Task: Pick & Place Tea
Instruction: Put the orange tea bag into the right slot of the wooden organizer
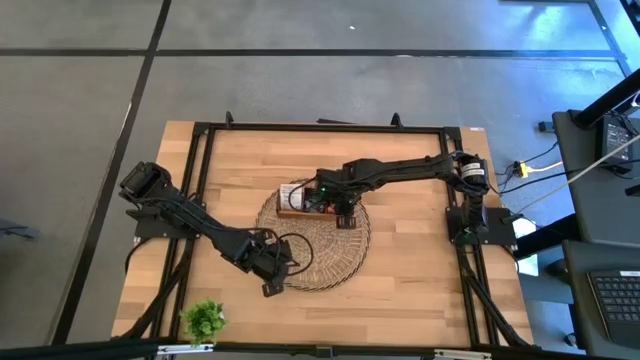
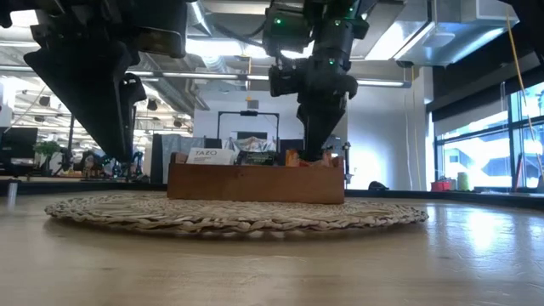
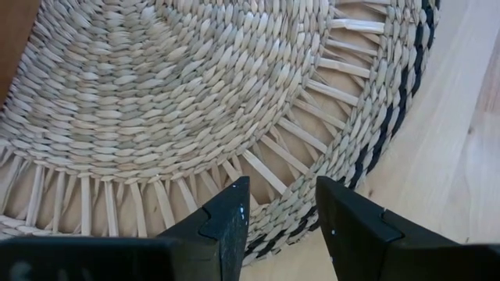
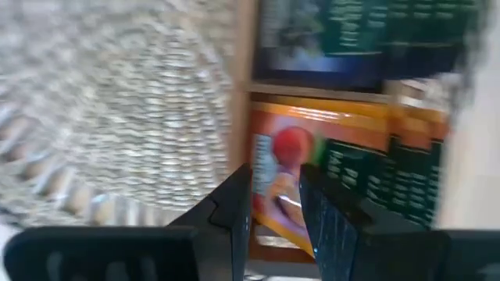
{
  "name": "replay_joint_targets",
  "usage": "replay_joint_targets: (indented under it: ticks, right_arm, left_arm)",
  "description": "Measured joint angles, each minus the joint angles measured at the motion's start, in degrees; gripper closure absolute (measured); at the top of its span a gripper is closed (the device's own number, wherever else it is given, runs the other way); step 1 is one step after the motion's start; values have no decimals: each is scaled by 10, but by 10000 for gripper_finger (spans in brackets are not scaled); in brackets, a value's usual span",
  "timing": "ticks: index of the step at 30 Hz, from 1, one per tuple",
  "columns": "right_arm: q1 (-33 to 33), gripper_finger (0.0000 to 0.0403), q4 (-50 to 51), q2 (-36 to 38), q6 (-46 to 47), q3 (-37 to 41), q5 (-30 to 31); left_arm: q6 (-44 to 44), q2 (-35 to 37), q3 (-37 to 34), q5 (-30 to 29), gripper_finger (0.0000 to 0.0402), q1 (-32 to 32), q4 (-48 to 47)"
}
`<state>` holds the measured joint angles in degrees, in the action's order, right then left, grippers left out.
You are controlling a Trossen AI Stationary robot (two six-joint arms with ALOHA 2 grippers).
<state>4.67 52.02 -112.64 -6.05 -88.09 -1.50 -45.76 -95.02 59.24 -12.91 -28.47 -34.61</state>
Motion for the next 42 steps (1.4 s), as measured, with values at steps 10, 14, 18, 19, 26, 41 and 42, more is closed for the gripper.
replay_joint_targets:
  ticks: [10,14,18,19,26,41,42]
  right_arm:
    - [-14,292,-15,0,3,12,-28]
    - [-16,292,-40,0,13,32,-27]
    - [-18,292,-54,0,15,49,-27]
    - [-18,292,-55,0,16,52,-27]
    - [-20,292,-47,-1,16,39,-27]
    - [-97,292,-23,-1,64,11,177]
    - [-102,292,-23,-1,70,11,195]
  left_arm:
    - [-1,0,0,-5,258,0,0]
    - [-1,0,0,-7,258,0,0]
    - [-1,0,0,-7,258,0,0]
    - [-1,0,0,-7,258,0,0]
    - [-1,0,0,-12,258,0,0]
    - [0,0,0,-12,258,0,0]
    - [0,0,0,-13,258,0,0]
